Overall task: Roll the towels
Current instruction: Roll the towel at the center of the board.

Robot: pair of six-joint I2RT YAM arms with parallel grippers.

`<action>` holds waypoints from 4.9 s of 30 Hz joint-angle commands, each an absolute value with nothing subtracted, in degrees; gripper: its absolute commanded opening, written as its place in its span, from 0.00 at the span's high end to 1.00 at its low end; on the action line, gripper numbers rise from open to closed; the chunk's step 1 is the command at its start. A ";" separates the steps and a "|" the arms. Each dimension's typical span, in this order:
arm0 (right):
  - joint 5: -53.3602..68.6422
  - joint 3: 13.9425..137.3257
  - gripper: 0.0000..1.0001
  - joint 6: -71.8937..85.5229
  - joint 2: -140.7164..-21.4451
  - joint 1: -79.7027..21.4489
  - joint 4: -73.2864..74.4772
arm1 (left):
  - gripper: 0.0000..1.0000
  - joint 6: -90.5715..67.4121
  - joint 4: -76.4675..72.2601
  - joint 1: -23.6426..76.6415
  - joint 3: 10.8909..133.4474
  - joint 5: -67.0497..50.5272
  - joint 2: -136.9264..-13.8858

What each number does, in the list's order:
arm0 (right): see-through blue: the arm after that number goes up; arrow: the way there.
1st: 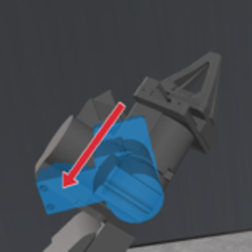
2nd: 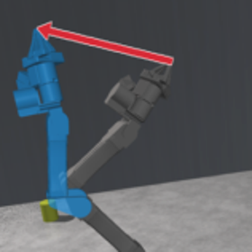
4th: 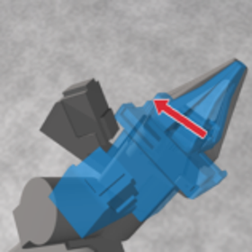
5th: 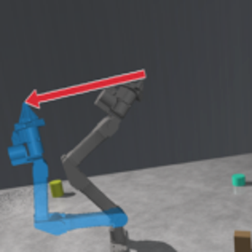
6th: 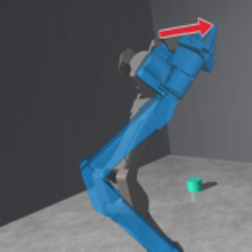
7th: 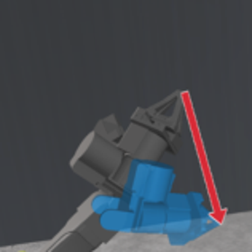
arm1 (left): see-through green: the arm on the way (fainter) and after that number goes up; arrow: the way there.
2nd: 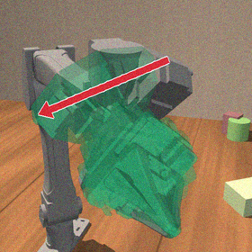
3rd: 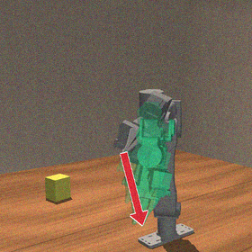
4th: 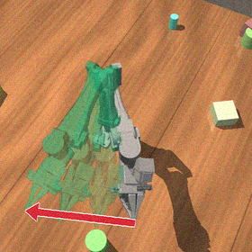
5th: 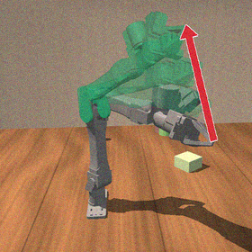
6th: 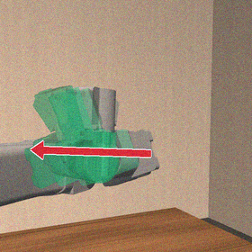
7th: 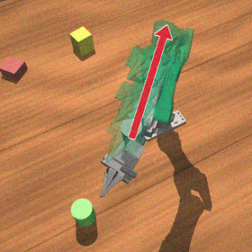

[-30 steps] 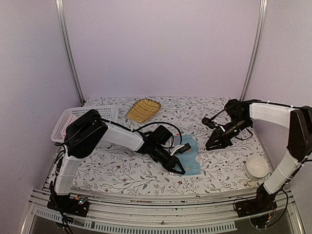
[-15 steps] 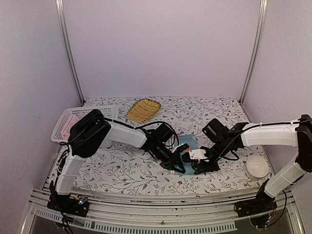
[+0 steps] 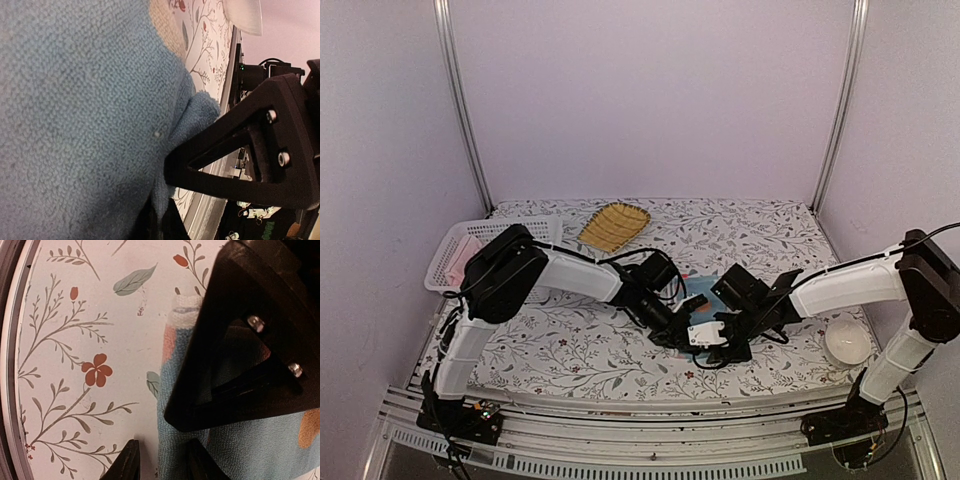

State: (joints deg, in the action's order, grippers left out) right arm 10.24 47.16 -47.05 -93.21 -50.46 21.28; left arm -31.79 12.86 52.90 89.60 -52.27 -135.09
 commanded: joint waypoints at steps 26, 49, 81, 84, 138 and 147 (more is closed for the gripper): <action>35.79 56.93 0.97 -46.99 -101.49 -42.28 45.60 | 0.54 -16.50 -25.12 56.39 45.80 -8.46 -93.64; 51.49 79.31 0.96 -57.01 -128.31 -31.60 69.52 | 0.61 22.08 -3.32 72.25 71.06 8.65 -123.42; 42.49 62.05 0.65 -41.13 -81.05 -24.35 46.31 | 1.00 -12.18 27.52 58.58 95.83 -39.23 -133.83; 41.47 56.96 0.64 -44.01 -76.85 -25.08 44.52 | 1.00 -15.23 27.42 56.54 97.48 -44.04 -135.95; 47.21 73.14 0.95 -56.62 -124.63 -31.29 64.04 | 0.63 7.90 -11.72 69.29 52.69 3.03 -97.53; 47.91 76.05 0.94 -57.38 -127.77 -30.14 66.63 | 0.61 23.99 -3.50 71.46 69.14 6.56 -115.84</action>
State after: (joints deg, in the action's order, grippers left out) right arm 51.24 76.34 -56.40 -125.80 -30.02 66.96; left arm 14.06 -7.73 71.46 65.19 3.03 -110.10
